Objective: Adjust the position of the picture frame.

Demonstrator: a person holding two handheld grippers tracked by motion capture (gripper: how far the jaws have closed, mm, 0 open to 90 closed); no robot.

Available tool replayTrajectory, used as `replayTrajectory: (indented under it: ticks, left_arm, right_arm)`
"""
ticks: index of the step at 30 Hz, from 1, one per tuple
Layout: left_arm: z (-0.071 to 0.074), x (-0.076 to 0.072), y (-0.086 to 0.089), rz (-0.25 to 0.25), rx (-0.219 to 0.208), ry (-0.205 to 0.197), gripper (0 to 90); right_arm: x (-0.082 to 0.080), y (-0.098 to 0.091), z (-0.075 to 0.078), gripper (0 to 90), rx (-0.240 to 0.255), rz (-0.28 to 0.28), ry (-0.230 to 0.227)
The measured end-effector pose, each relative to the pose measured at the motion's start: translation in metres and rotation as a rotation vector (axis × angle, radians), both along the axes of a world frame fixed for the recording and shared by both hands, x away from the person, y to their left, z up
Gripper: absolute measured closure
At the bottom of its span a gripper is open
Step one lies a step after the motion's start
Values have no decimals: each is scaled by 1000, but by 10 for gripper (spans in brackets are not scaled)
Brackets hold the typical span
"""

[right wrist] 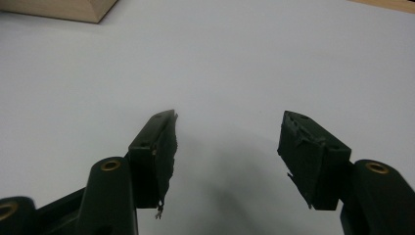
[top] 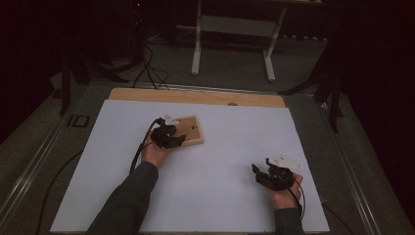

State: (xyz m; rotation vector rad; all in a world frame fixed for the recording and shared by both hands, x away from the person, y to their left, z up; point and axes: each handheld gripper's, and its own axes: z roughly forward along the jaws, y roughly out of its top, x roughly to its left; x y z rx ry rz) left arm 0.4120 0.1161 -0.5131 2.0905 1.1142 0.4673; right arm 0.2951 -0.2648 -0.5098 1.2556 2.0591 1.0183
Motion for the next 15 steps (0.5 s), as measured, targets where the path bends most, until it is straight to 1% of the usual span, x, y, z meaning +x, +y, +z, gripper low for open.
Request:
replayTrajectory:
  ticks: [8, 15]
  left_arm:
    - [0, -1, -1, -24, 3, -2, 504]
    - [-1, -2, -2, -42, -3, -5, 504]
  right_arm:
    - [0, 0, 0, 385, 4, -4, -2]
    - [-1, -1, 1, 386, 6, -8, -6]
